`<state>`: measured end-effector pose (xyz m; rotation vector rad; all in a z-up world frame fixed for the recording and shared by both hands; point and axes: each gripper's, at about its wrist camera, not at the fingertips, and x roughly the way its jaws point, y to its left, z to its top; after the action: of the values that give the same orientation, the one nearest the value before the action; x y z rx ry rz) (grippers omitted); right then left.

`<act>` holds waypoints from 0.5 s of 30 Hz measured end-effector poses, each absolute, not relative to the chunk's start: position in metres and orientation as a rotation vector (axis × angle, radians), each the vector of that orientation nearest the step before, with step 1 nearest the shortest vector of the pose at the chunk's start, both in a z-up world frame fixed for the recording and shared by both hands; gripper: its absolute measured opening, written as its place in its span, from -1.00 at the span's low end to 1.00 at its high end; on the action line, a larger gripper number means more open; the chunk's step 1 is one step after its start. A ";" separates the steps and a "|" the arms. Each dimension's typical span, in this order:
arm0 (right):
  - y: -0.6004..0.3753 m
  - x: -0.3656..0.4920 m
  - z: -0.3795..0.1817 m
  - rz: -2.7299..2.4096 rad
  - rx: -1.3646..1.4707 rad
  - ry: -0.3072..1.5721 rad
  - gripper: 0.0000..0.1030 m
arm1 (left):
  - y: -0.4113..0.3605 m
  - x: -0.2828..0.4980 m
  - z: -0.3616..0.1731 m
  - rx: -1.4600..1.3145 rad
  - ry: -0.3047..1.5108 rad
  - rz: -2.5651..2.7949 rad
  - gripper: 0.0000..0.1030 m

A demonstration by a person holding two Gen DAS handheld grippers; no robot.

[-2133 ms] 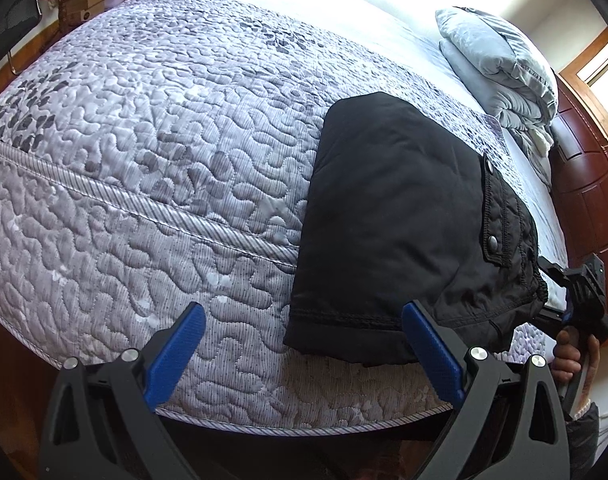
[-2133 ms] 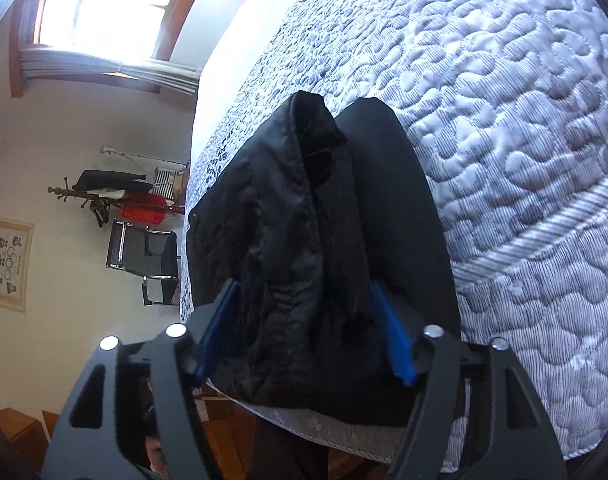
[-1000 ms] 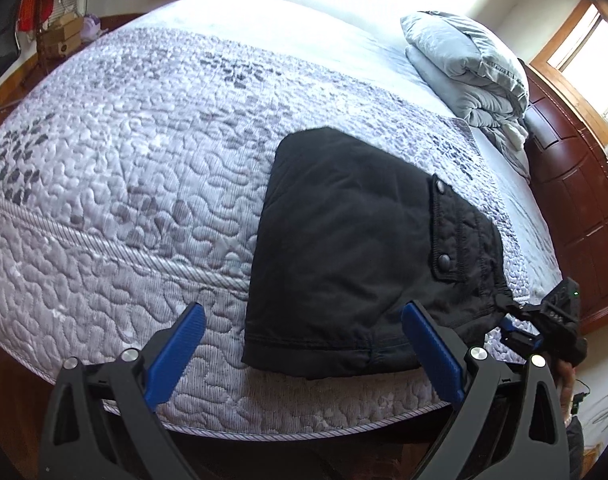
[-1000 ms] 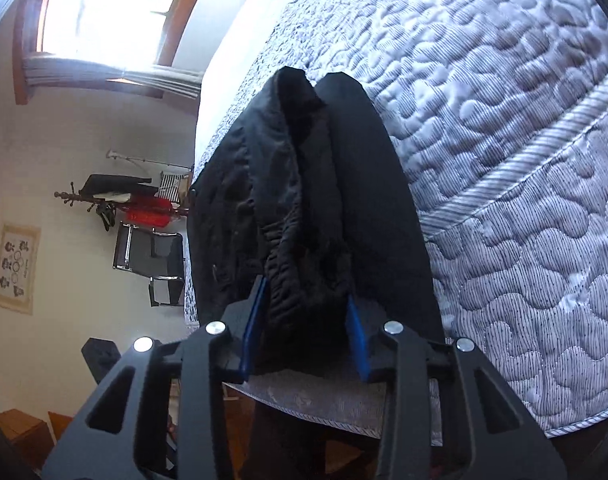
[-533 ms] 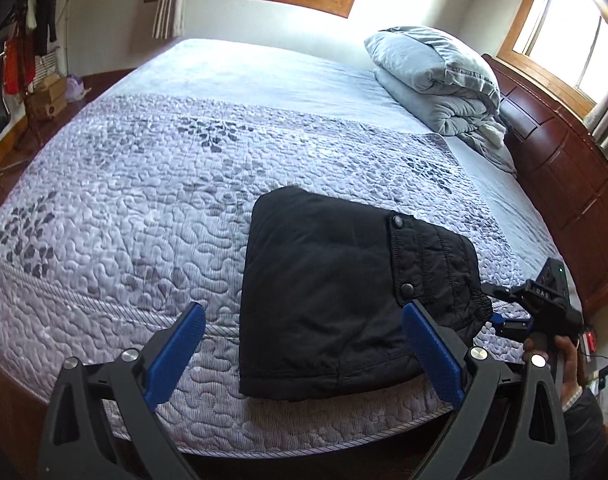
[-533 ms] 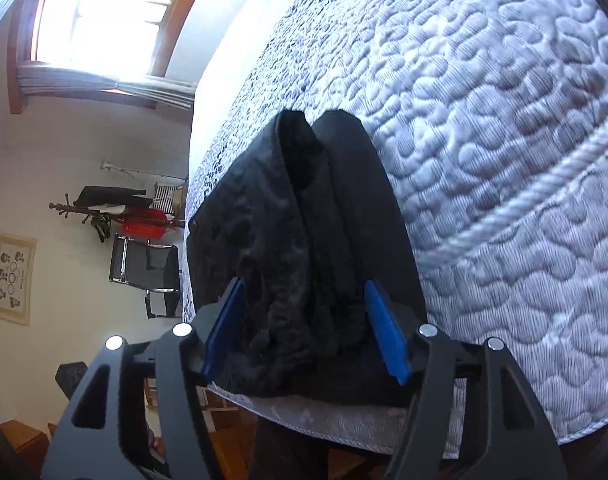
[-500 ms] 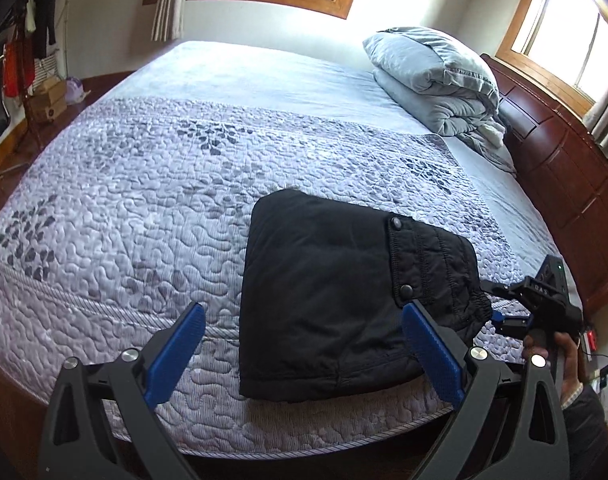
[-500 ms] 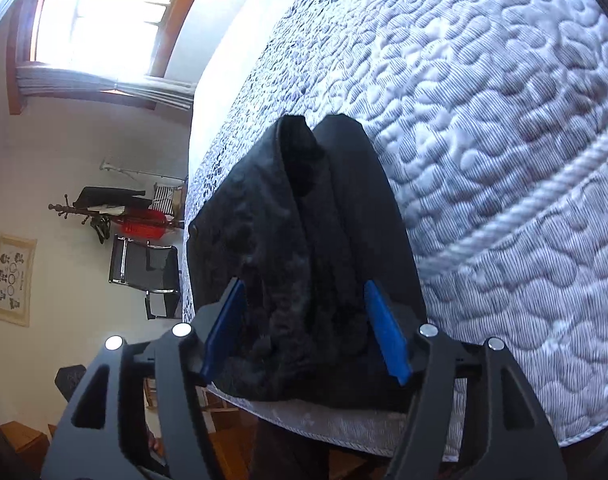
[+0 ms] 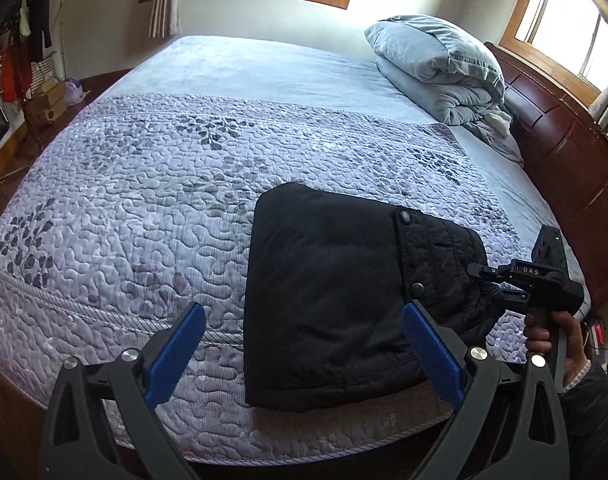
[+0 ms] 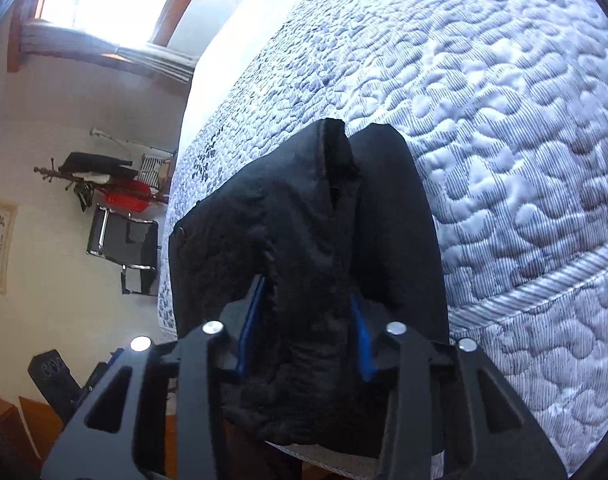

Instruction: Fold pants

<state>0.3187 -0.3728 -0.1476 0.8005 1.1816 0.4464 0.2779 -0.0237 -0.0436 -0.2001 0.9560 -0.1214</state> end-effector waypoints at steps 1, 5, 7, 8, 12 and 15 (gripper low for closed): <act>-0.372 0.319 -0.145 0.451 0.792 1.178 -0.41 | -0.023 0.279 -0.046 -0.207 0.963 -0.118 0.93; -0.374 0.320 -0.136 0.473 0.791 1.138 -0.58 | -0.017 0.281 -0.056 -0.226 0.984 -0.104 0.93; -0.378 0.320 -0.137 0.467 0.791 1.136 -0.61 | -0.014 0.282 -0.061 -0.231 0.995 -0.097 0.93; -0.379 0.320 -0.138 0.461 0.793 1.137 -0.62 | -0.012 0.283 -0.064 -0.233 1.001 -0.091 0.93; -0.382 0.320 -0.151 0.451 0.834 1.153 -0.61 | -0.005 0.289 -0.077 -0.251 1.032 -0.082 0.93; -0.390 0.317 -0.164 0.453 0.879 1.158 -0.57 | 0.004 0.295 -0.085 -0.282 1.053 -0.080 0.93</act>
<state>0.3173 -0.3897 -0.1638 0.8786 1.1583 0.4532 0.2949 0.0038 -0.0853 -0.2821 1.0530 -0.0801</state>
